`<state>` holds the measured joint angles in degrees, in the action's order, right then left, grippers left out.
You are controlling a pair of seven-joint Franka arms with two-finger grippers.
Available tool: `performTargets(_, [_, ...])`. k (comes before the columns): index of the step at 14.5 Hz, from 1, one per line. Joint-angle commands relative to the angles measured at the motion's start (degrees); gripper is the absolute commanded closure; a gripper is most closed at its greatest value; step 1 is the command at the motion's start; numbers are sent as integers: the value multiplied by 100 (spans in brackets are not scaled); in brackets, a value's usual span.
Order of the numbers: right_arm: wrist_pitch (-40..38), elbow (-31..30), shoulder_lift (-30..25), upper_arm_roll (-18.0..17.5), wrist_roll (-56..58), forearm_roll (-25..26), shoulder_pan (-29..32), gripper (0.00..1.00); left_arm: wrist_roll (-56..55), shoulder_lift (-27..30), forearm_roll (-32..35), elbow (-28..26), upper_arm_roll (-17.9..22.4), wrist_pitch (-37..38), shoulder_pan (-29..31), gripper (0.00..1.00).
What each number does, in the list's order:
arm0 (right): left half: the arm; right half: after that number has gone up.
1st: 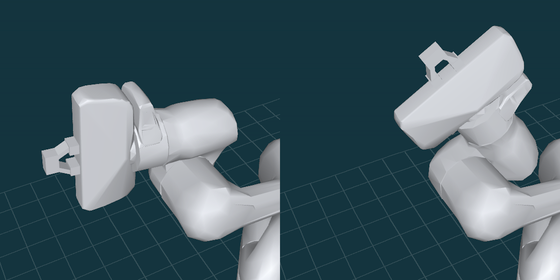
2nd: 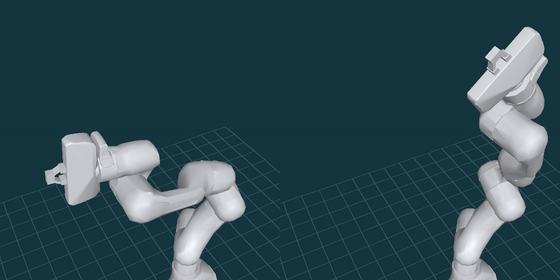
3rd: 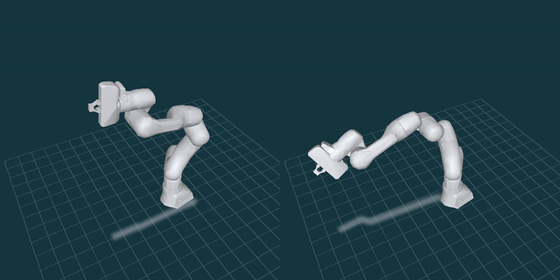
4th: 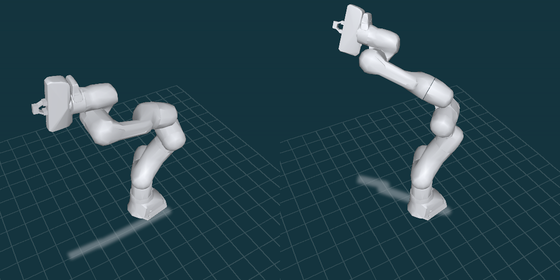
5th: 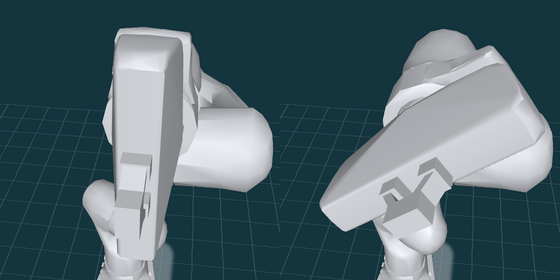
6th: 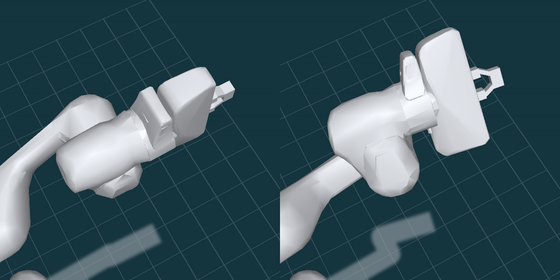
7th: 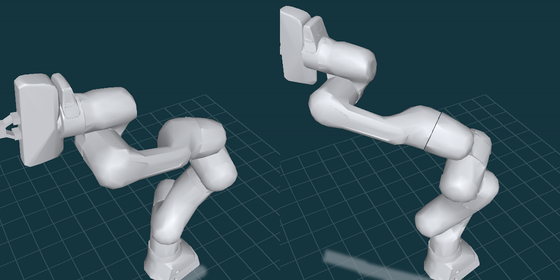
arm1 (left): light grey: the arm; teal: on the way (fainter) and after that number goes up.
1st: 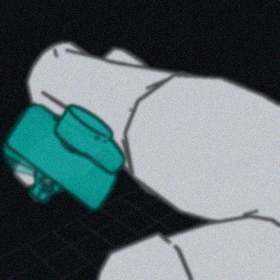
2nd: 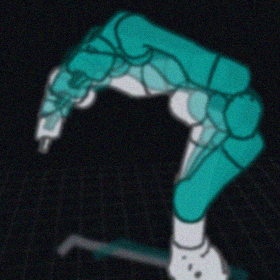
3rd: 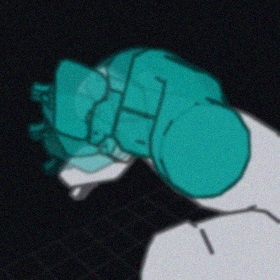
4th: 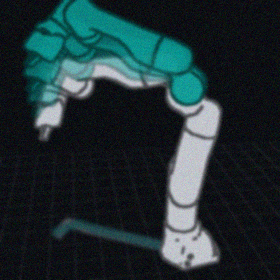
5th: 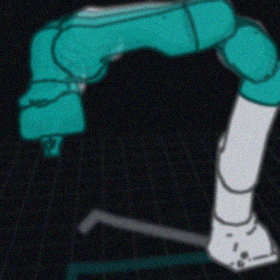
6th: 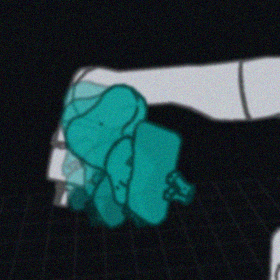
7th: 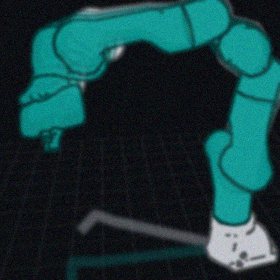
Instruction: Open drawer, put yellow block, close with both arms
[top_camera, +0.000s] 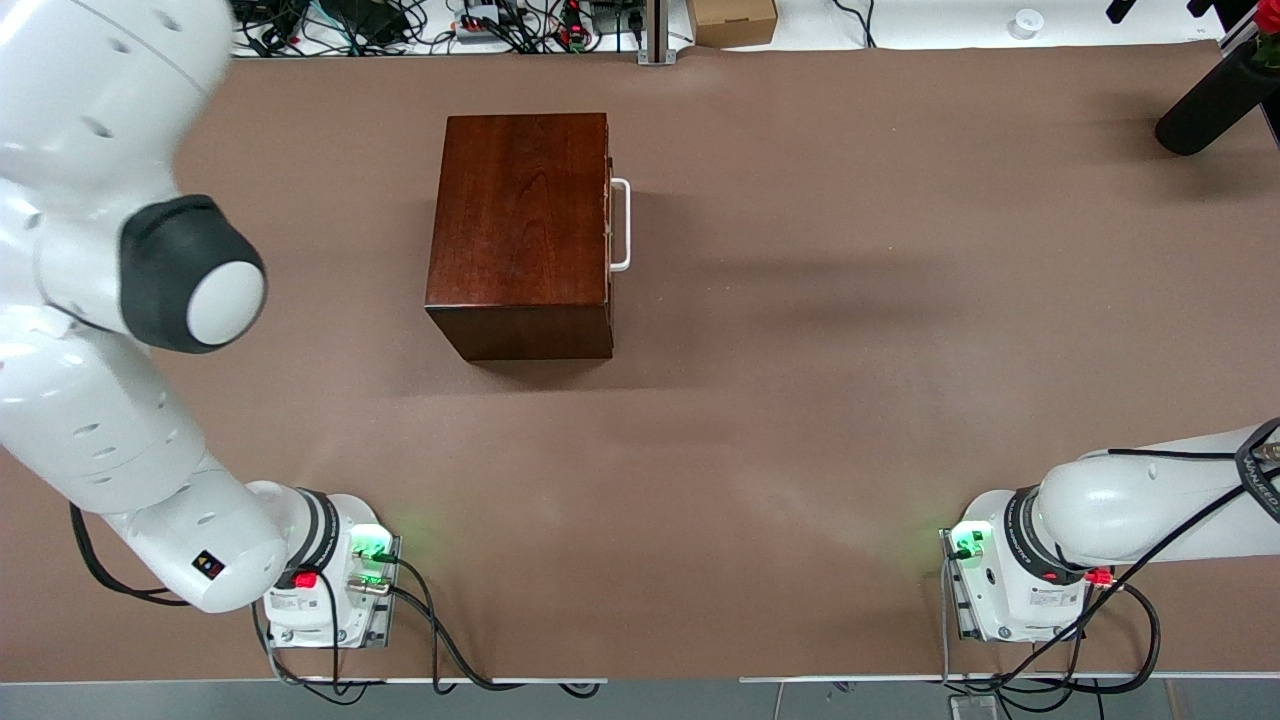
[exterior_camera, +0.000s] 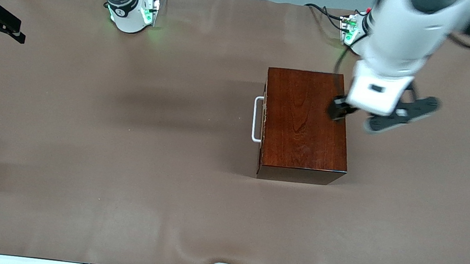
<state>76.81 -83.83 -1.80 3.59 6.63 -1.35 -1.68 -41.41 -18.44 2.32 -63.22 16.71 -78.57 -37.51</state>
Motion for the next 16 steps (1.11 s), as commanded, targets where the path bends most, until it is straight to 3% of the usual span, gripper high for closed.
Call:
performTargets(1, [-44,-37,-74,-34,23,-111,71,0,842,481,-135,-611,-89,-114,427,0])
performTargets(4, [-70,-37,-74,-25,23,-93,45,0,2038,499,-57,-604,-54,-114,648,0])
performTargets(9, [-79,-37,-74,-25,23,-85,45,0,2199,692,93,-595,-54,-106,894,0])
performTargets(11, [-70,-37,-74,-25,14,-93,36,0,2714,762,-12,-595,-124,-106,1218,0])
performTargets(16, [-26,-28,-66,-25,14,-111,-25,0,3349,886,-21,-630,-168,-18,1325,0])
